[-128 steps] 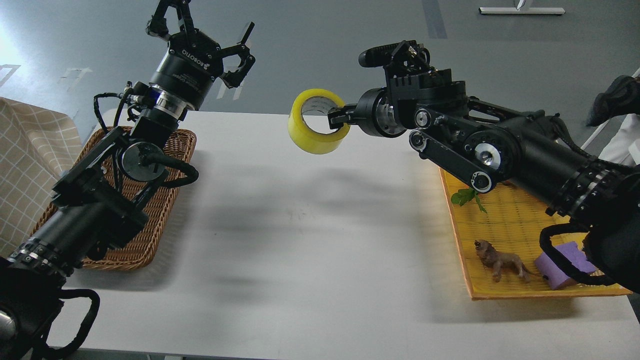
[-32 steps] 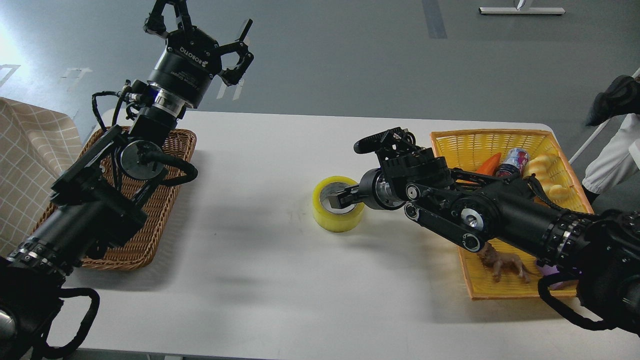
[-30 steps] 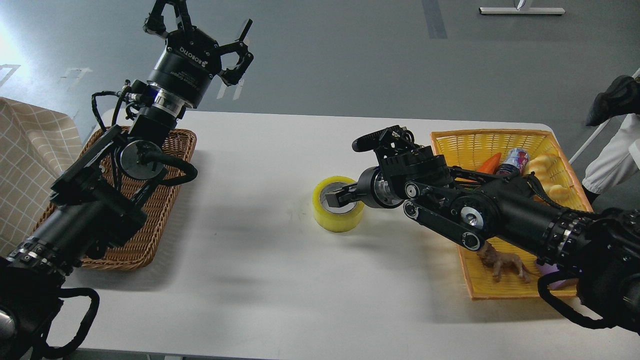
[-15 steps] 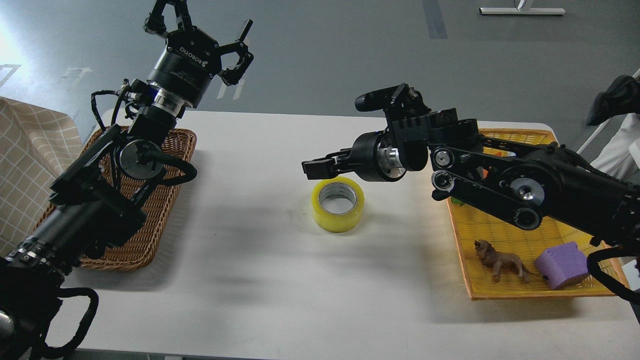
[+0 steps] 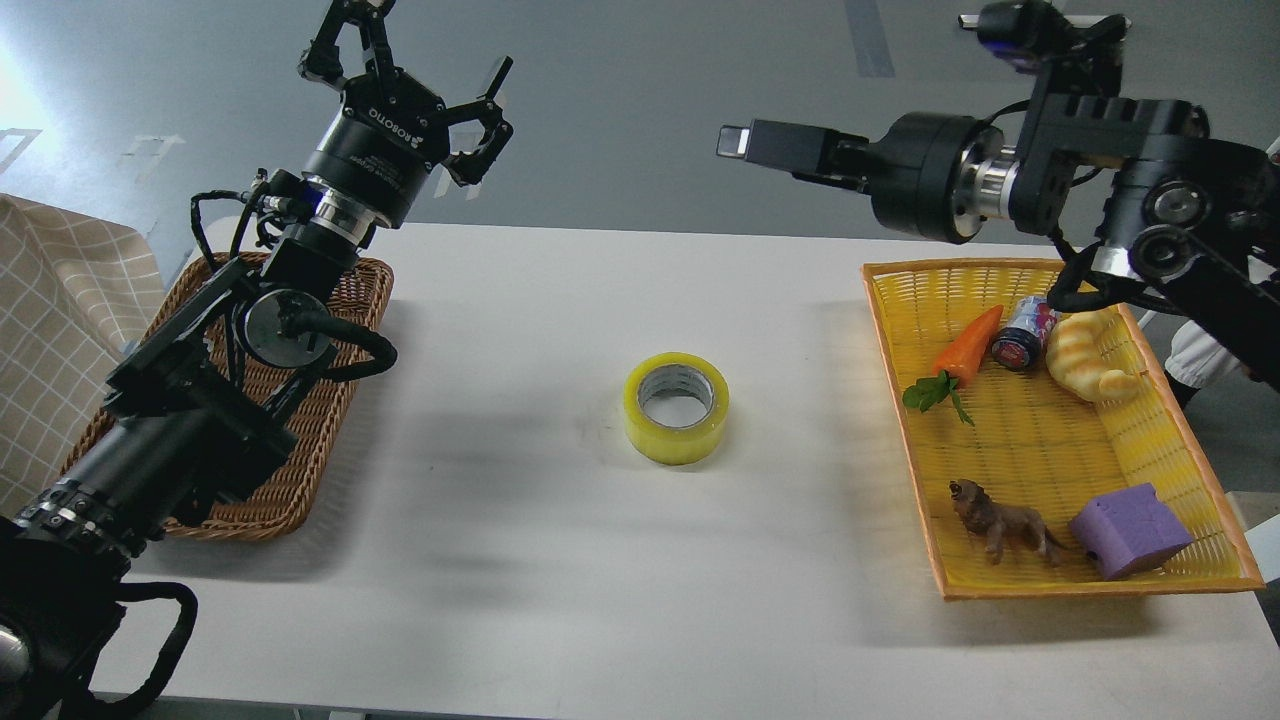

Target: Place and transfer tape with both arms

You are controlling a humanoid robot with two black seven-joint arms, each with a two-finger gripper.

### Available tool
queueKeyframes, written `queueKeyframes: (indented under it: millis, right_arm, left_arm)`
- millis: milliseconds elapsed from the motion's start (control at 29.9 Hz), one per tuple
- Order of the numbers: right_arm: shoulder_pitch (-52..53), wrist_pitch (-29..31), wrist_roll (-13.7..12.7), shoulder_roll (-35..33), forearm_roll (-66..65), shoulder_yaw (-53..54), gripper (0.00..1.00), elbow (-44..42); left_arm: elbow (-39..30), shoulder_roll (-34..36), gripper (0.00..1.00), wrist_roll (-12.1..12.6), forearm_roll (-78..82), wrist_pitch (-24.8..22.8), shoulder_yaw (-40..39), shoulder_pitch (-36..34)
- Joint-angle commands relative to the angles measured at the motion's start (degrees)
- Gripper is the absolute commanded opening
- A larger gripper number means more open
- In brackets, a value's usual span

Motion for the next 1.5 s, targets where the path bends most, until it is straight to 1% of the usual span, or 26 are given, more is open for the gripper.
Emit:
queueKeyframes:
  millis: [0, 33, 67, 134, 200, 267, 401, 535, 668, 869, 1036, 1337, 1470]
  right_arm:
    - [-8.4, 0.01, 0.0, 4.23, 0.06, 16.73, 0.98, -0.09]
    - [-9.99, 0.01, 0.0, 6.6, 0.06, 20.95, 0.98, -0.09]
    - [-10.0, 0.01, 0.0, 6.63, 0.06, 20.99, 0.98, -0.09]
    - [-12.19, 0.01, 0.09, 9.69, 0.15, 26.69, 0.98, -0.27]
    - [-14.74, 0.01, 0.09, 12.68, 1.55, 34.49, 0.98, -0.62]
    - [-16.15, 0.01, 0.09, 14.87, 4.18, 38.99, 0.98, -0.88]
    - [-17.3, 0.01, 0.09, 17.26, 9.19, 43.92, 0.97, -1.06]
    - [-18.27, 0.01, 0.09, 18.93, 13.94, 45.95, 0.97, -2.28]
    - [-18.35, 0.01, 0.18, 21.12, 21.49, 47.62, 0.97, -4.74]
    - [-18.62, 0.01, 0.18, 25.52, 26.6, 50.0, 0.97, -7.12]
    - [-19.23, 0.01, 0.18, 26.31, 29.93, 50.52, 0.97, -7.47]
    - [-20.73, 0.01, -0.09, 27.19, 42.23, 50.88, 0.97, -13.53]
    - [-20.81, 0.01, -0.44, 27.19, 44.36, 50.0, 0.97, -15.03]
  left_arm:
    - [0.0, 0.22, 0.98, 0.02, 0.08, 0.0, 0.02, -0.18]
    - [0.0, 0.22, 0.98, 0.02, 0.09, 0.0, 0.02, -0.27]
    - [0.0, 0.22, 0.98, 0.02, 0.09, 0.0, 0.02, -0.27]
    - [0.0, 0.22, 0.98, 0.02, 0.09, 0.0, 0.02, -0.44]
    - [0.0, 0.22, 0.98, 0.02, 0.09, 0.0, 0.02, -0.53]
    - [0.0, 0.31, 0.98, 0.02, 0.09, 0.0, 0.02, -0.53]
    - [0.0, 0.4, 0.98, 0.02, 0.09, 0.0, 0.02, -0.53]
    - [0.0, 0.31, 0.98, 0.02, 0.09, 0.0, 0.02, -0.53]
    - [-0.18, 0.4, 0.98, 0.02, 0.09, 0.0, 0.02, -0.53]
    - [-0.35, 1.45, 0.98, -0.07, 1.92, 0.0, 0.02, -0.53]
    - [-0.36, 1.63, 0.98, -0.51, 7.89, 0.0, -0.16, -0.71]
    - [-0.36, 2.95, 0.98, -0.6, 17.91, 0.0, -0.16, -1.32]
    - [-0.53, 2.95, 0.98, -0.6, 22.23, 0.0, -0.16, -1.58]
